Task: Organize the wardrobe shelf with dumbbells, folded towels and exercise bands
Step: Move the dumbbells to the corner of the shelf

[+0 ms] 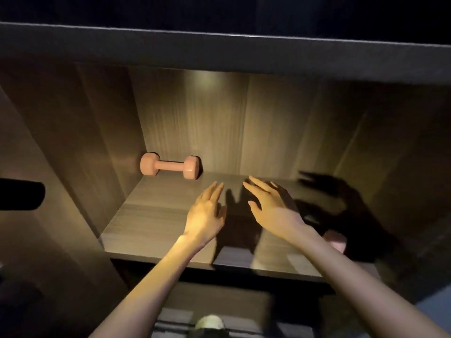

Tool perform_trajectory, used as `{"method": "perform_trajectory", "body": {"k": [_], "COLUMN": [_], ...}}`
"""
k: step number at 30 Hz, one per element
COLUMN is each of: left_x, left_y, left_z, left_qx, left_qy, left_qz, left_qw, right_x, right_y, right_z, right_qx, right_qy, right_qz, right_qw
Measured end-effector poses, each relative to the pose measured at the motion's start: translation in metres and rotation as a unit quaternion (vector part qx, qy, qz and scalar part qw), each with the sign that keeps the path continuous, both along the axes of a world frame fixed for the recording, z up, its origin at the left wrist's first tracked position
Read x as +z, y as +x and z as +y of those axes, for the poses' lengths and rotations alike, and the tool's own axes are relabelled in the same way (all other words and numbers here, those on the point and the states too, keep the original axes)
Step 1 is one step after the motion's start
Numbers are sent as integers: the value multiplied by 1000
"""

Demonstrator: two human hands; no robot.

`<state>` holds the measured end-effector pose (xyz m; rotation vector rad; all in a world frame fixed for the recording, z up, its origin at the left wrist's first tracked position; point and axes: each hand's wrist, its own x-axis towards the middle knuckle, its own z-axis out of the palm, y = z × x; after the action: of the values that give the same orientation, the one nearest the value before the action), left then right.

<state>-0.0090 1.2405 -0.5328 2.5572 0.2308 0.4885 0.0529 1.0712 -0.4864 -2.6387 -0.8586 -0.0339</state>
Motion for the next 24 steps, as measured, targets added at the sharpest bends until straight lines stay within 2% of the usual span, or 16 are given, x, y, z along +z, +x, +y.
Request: {"method": "perform_trajectory", "body": {"k": [3,7,12,15,19,24], "left_x": [-7,-19,-38,-44,-45,-42], "left_y": [2,17,32,38,42,36], "left_z": [-45,-83,-110,-112,-105,-88], "left_qx": [-43,-85,-144,-141,-139,-115], "left_qy": [-11,-27,3,77,144,147], "left_qz": [30,51,54,43,31,21], "left_qw": [999,995,988,986,979,982], "right_x": [-6,-14,-34,-38,-38,-41], "right_y": [-12,-27,-39,-43,-40,-36], "right_z": [-58,-112,-159,-163,-161,-147], "right_qx": [-53,-152,-139,-149,-161,-145], "right_qy": [-40,-87,-103,-57,-17,-21], "right_qz": [-45,-60,-21,18,22,28], "right_qw": [997,983,985,987,987,989]}}
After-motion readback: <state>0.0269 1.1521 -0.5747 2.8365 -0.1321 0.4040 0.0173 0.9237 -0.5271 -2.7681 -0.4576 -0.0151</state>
